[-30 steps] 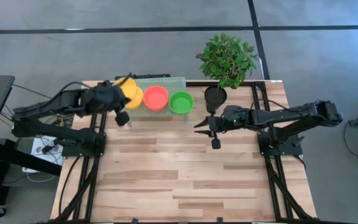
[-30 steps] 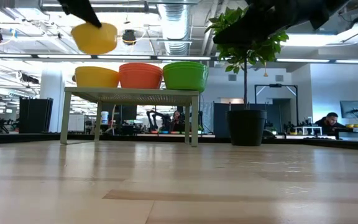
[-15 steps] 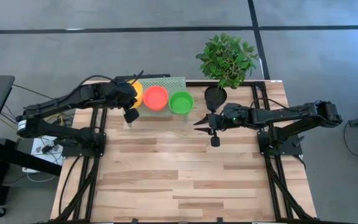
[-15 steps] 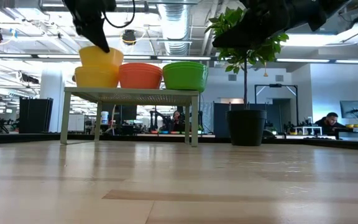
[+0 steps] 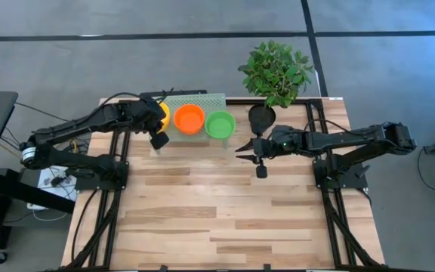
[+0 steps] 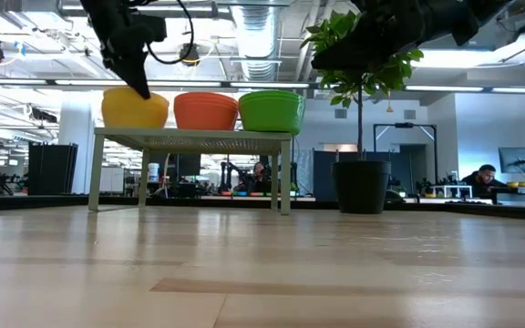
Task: Pick & Place Mini bowls
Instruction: Stack the yellow bowl on top of the yellow bowl on the shelf, then return to Home Position
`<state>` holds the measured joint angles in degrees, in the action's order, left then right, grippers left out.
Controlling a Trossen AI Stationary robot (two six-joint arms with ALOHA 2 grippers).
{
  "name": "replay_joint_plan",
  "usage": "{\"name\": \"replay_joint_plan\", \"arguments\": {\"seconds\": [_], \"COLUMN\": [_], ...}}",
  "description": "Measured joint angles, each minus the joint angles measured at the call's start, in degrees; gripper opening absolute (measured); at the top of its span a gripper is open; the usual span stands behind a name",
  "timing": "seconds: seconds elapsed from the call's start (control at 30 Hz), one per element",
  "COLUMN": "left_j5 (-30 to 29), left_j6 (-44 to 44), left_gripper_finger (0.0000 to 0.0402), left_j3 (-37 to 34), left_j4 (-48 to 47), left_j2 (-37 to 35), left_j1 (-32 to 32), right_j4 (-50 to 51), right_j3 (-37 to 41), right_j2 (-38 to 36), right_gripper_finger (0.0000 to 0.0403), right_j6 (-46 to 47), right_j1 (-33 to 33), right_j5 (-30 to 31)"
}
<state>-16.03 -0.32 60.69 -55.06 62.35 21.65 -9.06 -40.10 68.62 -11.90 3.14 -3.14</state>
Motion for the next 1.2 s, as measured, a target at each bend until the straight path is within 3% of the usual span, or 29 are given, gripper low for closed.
{"name": "replay_joint_plan", "arguments": {"seconds": [0.37, 0.63, 1.2], "left_j5": [0.49, 9.05, 4.05], "left_j6": [-0.44, -0.57, 1.62], "left_gripper_finger": [0.0038, 0.0050, 0.0096], "left_j3": [-0.49, -0.49, -0.49], "left_j4": [2.94, 3.34, 5.32], "left_j2": [-0.02, 2.04, 0.01], "left_j1": [0.00, -0.76, -2.79], "right_j4": [-0.01, 0.00, 0.00], "right_j3": [0.00, 0.00, 0.00], "right_j2": [0.04, 0.04, 0.04], "right_gripper_finger": [0.0082, 0.0082, 0.0082], "right_j6": [-0.02, -0.04, -0.04], "right_j1": [0.00, -0.13, -0.11], "right_j5": [0.00, 0.00, -0.02]}}
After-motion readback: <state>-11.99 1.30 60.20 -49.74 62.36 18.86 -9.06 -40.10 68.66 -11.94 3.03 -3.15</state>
